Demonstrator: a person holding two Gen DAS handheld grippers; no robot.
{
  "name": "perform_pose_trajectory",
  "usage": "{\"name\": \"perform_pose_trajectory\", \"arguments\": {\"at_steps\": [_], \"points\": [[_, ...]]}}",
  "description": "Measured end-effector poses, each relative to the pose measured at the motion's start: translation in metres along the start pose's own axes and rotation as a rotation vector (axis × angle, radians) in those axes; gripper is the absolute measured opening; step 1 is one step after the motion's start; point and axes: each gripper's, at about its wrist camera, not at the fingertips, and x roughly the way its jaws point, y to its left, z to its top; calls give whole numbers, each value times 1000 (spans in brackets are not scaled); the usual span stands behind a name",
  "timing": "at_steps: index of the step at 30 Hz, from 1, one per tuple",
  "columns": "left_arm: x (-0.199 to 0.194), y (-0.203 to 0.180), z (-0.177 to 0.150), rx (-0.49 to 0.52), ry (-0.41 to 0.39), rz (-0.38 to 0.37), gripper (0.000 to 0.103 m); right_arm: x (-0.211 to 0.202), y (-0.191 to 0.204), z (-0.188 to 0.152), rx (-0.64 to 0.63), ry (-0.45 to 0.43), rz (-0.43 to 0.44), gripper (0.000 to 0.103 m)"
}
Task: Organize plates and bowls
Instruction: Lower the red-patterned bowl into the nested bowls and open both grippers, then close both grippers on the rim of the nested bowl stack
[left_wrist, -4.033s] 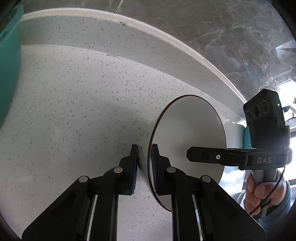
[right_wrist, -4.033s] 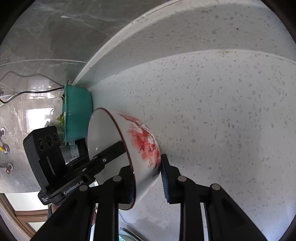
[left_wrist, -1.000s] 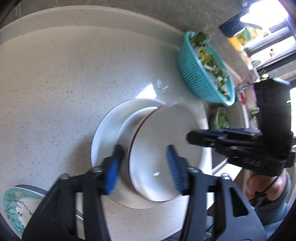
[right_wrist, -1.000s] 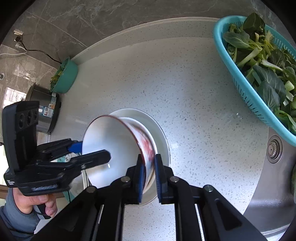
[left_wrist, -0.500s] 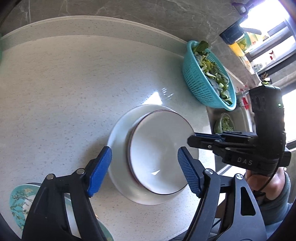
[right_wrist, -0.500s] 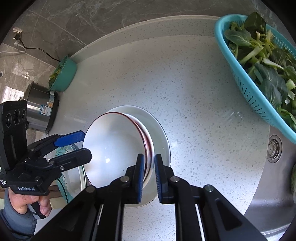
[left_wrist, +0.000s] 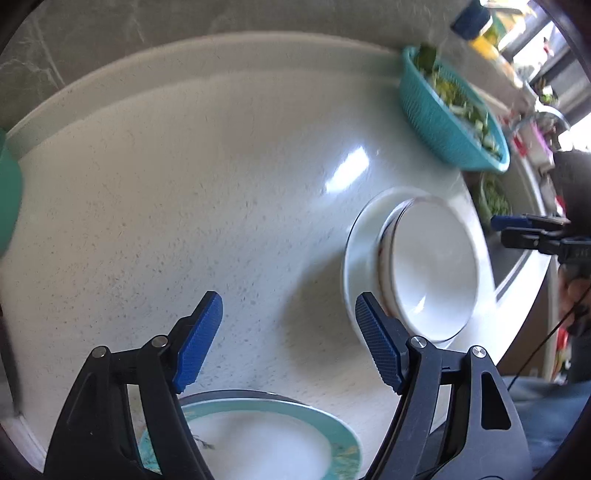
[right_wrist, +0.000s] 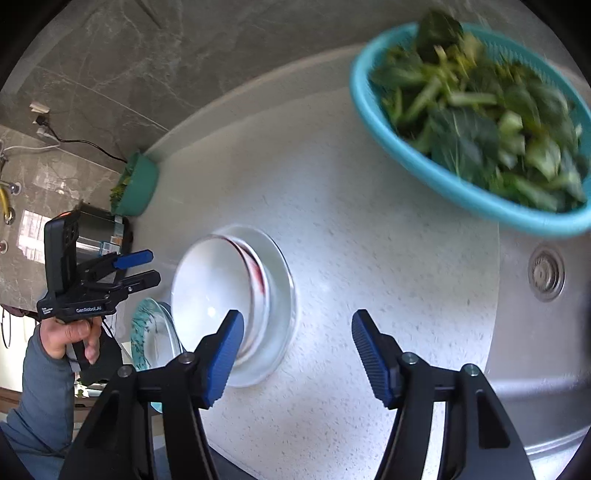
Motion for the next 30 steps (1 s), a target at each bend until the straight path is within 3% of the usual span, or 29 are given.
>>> {"name": "perform_pose_trajectory", "arguments": {"at_steps": [3, 10, 22, 30], "points": [[15, 0, -2, 31, 27, -36, 73, 15, -6, -7, 33, 31, 3, 65], [45, -25, -10, 146, 67, -4, 73, 34, -8, -13, 57, 58, -4, 64], [57, 0, -12, 35, 33, -33, 73, 62, -2, -8, 49, 61, -22, 59], [67, 3, -13, 40, 39, -17, 72, 75, 10, -5, 3, 35, -68, 54]]}}
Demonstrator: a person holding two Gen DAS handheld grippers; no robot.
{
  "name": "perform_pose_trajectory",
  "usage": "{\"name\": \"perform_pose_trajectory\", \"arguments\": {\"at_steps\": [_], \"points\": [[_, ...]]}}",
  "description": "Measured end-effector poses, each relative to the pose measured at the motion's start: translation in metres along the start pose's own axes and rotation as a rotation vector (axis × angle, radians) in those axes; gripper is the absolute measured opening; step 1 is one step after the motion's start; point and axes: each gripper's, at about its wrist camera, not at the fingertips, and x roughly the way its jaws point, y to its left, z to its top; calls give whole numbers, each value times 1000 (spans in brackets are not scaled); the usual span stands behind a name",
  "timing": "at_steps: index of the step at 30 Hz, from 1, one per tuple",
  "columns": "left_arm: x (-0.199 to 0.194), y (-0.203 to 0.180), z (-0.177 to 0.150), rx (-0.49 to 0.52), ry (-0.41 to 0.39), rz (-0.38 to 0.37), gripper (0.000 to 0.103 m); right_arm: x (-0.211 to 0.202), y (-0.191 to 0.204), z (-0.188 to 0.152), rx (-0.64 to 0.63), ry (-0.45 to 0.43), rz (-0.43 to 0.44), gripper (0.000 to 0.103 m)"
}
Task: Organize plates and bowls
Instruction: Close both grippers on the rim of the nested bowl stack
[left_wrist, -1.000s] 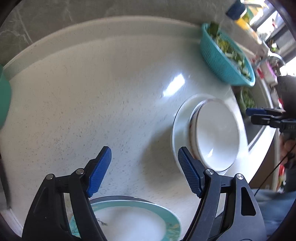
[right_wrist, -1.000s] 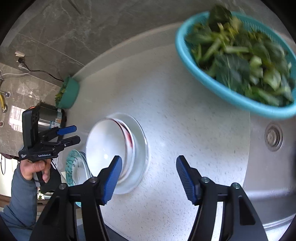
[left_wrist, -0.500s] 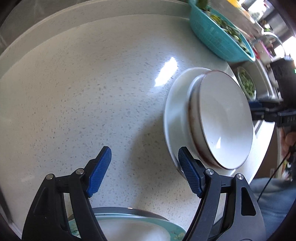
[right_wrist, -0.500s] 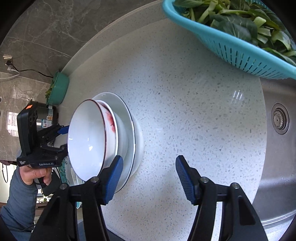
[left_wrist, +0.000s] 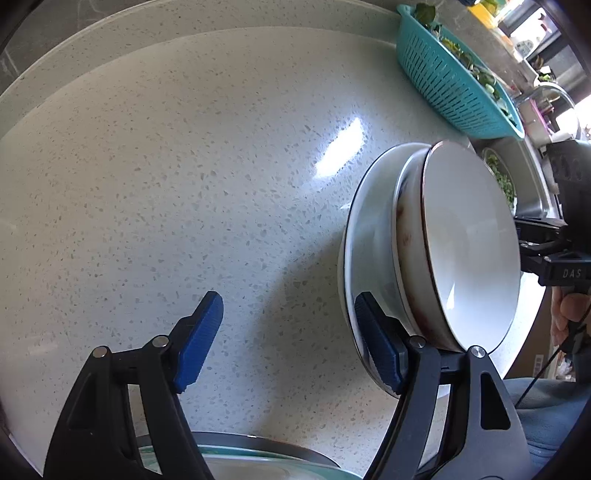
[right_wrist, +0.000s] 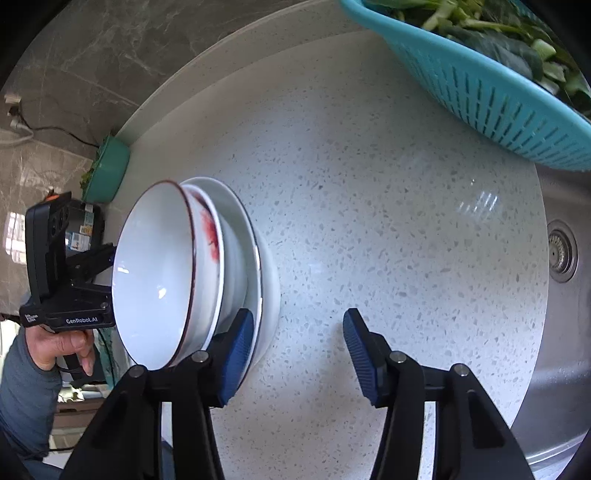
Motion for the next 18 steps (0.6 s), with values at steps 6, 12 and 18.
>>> {"name": "perform_pose_trajectory", "arguments": {"at_steps": [6, 12, 18], "points": [[1, -1, -1, 12, -4, -8, 72, 15, 8, 2, 3, -7, 3, 50], [3, 5, 4, -12, -13, -14, 70, 21, 15, 6, -20, -34, 3, 43], [9, 9, 7, -40, -1, -33, 70, 25, 19, 10, -33, -49, 7, 39]]}}
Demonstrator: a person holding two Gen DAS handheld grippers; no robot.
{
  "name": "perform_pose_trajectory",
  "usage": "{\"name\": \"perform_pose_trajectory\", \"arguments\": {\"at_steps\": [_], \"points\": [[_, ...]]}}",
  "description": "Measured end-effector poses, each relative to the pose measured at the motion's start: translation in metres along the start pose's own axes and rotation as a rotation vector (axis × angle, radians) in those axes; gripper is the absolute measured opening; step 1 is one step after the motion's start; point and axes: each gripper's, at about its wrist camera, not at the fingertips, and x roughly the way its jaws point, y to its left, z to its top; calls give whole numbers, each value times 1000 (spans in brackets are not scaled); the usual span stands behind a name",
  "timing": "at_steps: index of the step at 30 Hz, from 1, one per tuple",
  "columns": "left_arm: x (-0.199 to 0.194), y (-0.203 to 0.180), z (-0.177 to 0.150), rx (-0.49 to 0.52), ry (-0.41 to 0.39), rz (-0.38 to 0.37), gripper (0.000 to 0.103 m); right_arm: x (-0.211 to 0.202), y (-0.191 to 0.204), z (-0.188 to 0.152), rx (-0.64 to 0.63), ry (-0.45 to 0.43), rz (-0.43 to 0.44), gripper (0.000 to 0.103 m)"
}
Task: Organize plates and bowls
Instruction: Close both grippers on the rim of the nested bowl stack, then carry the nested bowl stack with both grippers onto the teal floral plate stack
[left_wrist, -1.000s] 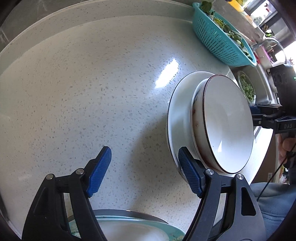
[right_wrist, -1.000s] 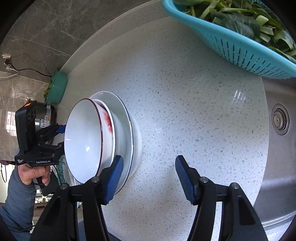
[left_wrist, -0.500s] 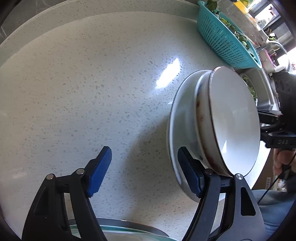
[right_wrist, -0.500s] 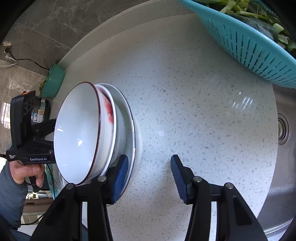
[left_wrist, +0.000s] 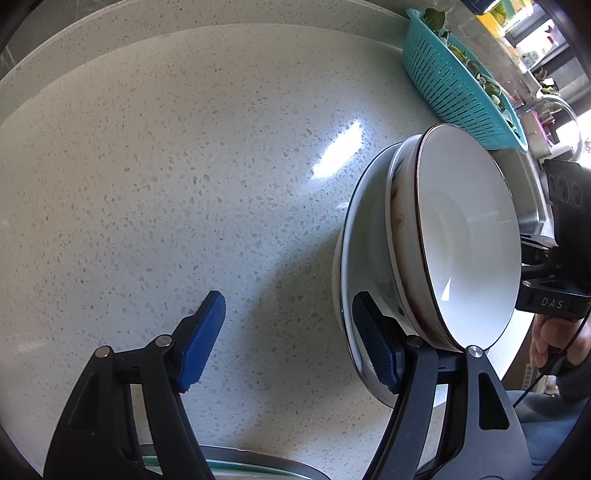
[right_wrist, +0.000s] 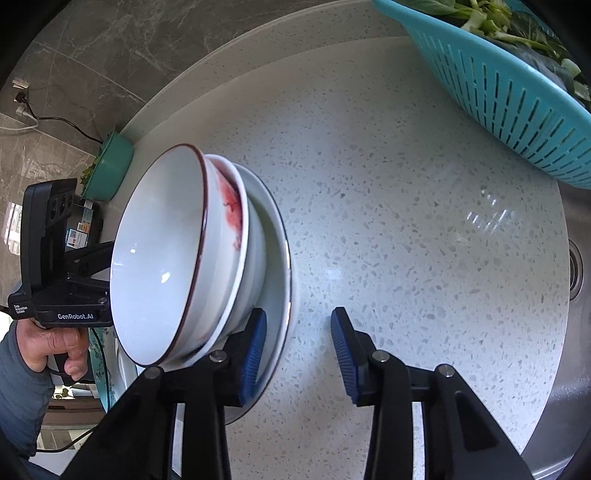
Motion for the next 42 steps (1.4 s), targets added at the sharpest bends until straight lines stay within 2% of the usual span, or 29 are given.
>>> {"name": "perform_pose_trajectory", "arguments": {"at_steps": [1, 3, 5, 6, 8, 13, 21, 26, 42], "points": [[0, 1, 0, -1, -5, 0, 70, 0, 0, 0, 1, -3, 6, 36], [0, 1, 1, -2, -18, -16, 63, 1, 0, -1, -3, -5, 15, 34], [-1, -1, 3, -2, -26, -46, 49, 3, 3, -1, -11, -5, 25, 28], [-2, -3, 3, 4, -31, -47, 46, 4, 5, -1, -17, -7, 26, 27], [-4, -11, 4, 34, -43, -59, 25, 5, 8, -1, -24, -10, 21, 26], [-4, -22, 9, 56, -35, -70, 10, 4, 5, 0, -1, -13, 27, 25], [-6, -18, 7, 30, -27, -107, 10, 4, -14, -1, 105, -3, 119, 26], [-8, -13, 3, 27, -28, -114, 10, 1, -22, -1, 143, -6, 138, 25], [-12, -14, -2, 19, -40, -112, 9, -3, -25, -9, 160, -25, 128, 25]]}}
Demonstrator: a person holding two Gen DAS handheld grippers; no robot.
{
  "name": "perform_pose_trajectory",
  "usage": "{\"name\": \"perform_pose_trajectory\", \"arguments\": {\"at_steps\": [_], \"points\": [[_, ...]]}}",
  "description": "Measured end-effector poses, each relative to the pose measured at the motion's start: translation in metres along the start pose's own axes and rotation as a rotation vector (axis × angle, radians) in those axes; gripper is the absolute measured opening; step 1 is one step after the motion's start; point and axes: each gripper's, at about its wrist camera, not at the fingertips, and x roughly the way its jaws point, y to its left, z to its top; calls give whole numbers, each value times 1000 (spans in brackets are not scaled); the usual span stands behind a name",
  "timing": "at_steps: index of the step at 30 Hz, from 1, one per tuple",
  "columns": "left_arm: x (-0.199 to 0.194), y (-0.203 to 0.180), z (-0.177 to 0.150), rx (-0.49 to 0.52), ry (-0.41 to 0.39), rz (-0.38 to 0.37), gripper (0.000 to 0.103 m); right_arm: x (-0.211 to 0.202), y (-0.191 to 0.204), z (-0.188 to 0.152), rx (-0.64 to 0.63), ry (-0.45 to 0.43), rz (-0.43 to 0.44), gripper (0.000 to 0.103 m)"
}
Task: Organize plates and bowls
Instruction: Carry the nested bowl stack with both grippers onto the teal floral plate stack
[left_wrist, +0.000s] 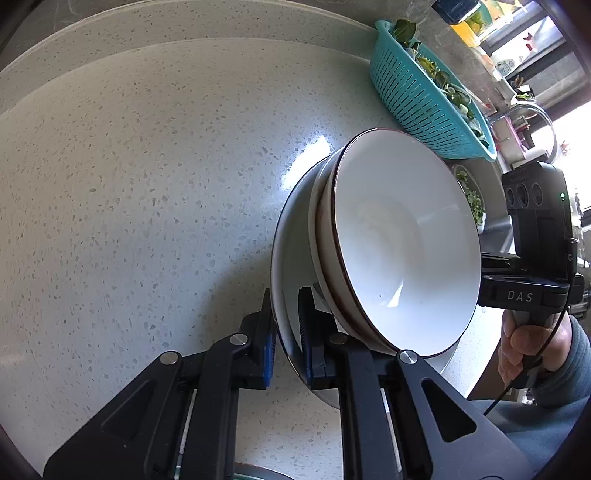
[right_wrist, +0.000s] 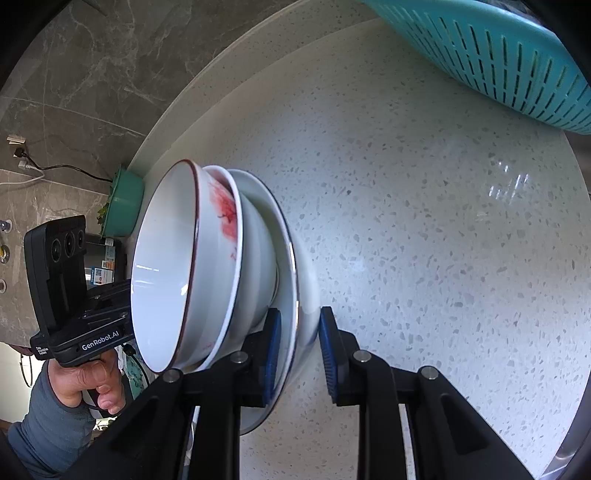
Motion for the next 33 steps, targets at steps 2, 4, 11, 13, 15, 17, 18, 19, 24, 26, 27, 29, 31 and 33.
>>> {"name": "perform_pose_trajectory", "arguments": {"at_steps": [2, 4, 11, 13, 15, 17, 18, 19, 24, 26, 27, 29, 31, 33], "points": [[-3, 0, -1, 0, -8, -2, 9, -2, 1, -1, -9, -8, -6, 25], [-9, -1, -1, 0, -17, -4, 9, -5, 4, -1, -16, -14, -8, 25], [-42, -8, -5, -11, -59, 6, 9, -29, 22, 1, -48, -22, -5, 25], [-54, -12, -8, -22, -73, 15, 9, -38, 29, 3, -63, -16, 1, 25], [-69, -16, -14, -36, -94, 30, 9, -45, 38, 5, -91, -6, 11, 25], [-84, -18, -21, -63, -115, 43, 9, -51, 49, 8, -132, 9, 18, 25], [-91, -18, -26, -82, -127, 48, 9, -53, 55, 8, -153, 20, 25, 25], [-99, -18, -32, -107, -141, 55, 9, -54, 61, 8, -171, 28, 30, 25], [-132, -18, -63, -203, -195, 103, 9, -55, 91, 7, -280, 84, 68, 25], [-144, -17, -77, -246, -213, 121, 9, -50, 104, 5, -320, 109, 87, 25], [-148, -16, -85, -266, -220, 129, 9, -47, 110, 3, -336, 120, 95, 25], [-158, -9, -102, -307, -236, 144, 9, -39, 124, -1, -368, 142, 109, 25], [-168, -3, -118, -339, -247, 155, 9, -32, 135, -8, -390, 160, 118, 25], [-176, 4, -132, -364, -257, 163, 9, -21, 151, -13, -412, 181, 130, 25]]}}
